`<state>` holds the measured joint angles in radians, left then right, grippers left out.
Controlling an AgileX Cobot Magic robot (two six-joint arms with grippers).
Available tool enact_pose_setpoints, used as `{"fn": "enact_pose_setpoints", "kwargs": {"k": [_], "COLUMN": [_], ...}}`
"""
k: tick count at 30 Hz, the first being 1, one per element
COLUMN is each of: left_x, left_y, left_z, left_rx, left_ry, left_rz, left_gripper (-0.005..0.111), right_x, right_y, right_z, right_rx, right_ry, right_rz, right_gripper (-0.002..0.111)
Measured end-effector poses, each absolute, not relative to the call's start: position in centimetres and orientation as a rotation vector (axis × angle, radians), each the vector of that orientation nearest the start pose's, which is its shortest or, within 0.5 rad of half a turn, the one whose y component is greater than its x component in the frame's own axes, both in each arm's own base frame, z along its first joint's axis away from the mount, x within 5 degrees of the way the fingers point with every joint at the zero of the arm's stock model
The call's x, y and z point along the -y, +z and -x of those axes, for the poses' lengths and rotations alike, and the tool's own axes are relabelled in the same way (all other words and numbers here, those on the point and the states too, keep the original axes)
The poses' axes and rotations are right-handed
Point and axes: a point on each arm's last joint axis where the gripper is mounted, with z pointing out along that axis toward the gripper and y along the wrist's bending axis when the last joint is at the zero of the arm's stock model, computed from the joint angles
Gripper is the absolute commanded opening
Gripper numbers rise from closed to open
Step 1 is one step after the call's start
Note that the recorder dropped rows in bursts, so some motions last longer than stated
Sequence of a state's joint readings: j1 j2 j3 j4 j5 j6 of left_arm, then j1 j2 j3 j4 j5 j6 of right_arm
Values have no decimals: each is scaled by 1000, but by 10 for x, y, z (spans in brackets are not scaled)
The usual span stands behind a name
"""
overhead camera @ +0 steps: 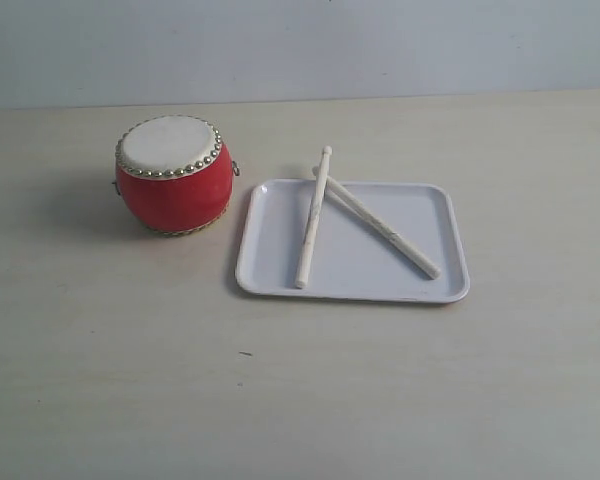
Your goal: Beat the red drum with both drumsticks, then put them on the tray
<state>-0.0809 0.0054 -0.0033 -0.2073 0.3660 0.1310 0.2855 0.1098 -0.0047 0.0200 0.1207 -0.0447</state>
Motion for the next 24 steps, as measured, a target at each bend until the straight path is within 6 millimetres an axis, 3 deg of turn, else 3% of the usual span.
{"fn": "enact_pose_setpoints", "kwargs": {"k": [10,24], "left_x": [11,11], "left_y": [182,182], "left_z": [-52,-52], "left_rx": [-1846,-1846], "left_ry": [-168,-168], "left_rz": [-68,-68], "left_gripper": [0,0], "right_x": [-19,-7], "right_y": [196,187], "right_z": [-62,-54], "right_rx": [-1721,-1785], "right_ry": [258,122], "right_rz": [199,85], "right_gripper": [0,0]}}
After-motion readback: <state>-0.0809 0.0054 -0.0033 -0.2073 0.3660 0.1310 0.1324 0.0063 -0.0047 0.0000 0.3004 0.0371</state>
